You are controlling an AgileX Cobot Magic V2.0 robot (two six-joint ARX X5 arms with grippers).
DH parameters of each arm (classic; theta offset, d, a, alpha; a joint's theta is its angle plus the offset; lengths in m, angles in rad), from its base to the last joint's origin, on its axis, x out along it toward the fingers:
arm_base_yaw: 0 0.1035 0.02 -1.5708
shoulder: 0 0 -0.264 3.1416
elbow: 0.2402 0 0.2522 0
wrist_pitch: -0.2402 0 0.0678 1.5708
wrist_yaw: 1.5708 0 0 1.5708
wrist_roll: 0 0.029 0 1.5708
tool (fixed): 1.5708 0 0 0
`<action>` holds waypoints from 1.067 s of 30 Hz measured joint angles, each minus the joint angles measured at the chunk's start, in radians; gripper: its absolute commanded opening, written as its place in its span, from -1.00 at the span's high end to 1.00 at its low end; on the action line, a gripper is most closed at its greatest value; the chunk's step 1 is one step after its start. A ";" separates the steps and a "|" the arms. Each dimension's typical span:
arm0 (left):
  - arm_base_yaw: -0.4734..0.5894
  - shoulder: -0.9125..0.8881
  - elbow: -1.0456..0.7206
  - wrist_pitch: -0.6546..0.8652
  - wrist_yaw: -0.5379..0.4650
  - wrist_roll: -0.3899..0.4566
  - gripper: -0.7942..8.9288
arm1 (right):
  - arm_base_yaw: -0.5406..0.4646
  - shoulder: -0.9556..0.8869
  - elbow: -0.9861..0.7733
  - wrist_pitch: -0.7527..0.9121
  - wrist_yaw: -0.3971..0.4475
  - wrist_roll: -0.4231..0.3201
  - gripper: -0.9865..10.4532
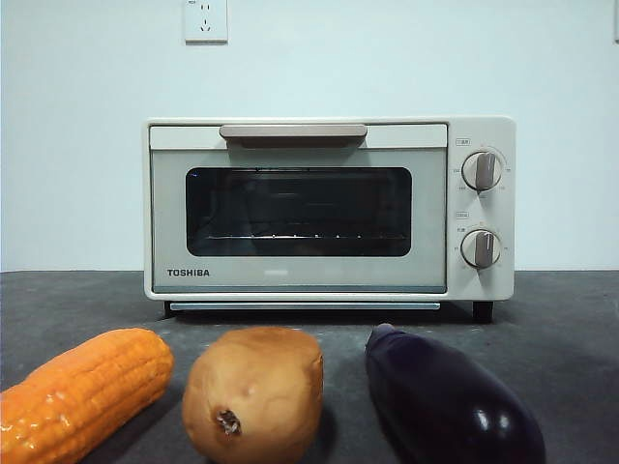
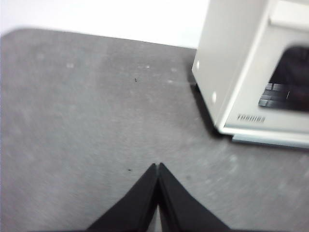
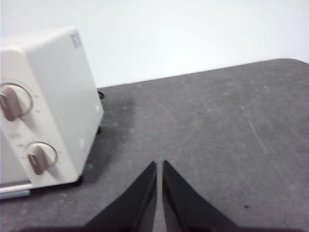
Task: Take the eggplant from the table,put the eggplant in the oven
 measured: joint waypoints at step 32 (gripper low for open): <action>0.000 0.523 0.546 -0.110 0.249 -0.215 0.83 | 0.000 0.428 0.701 -0.531 -0.294 0.121 0.82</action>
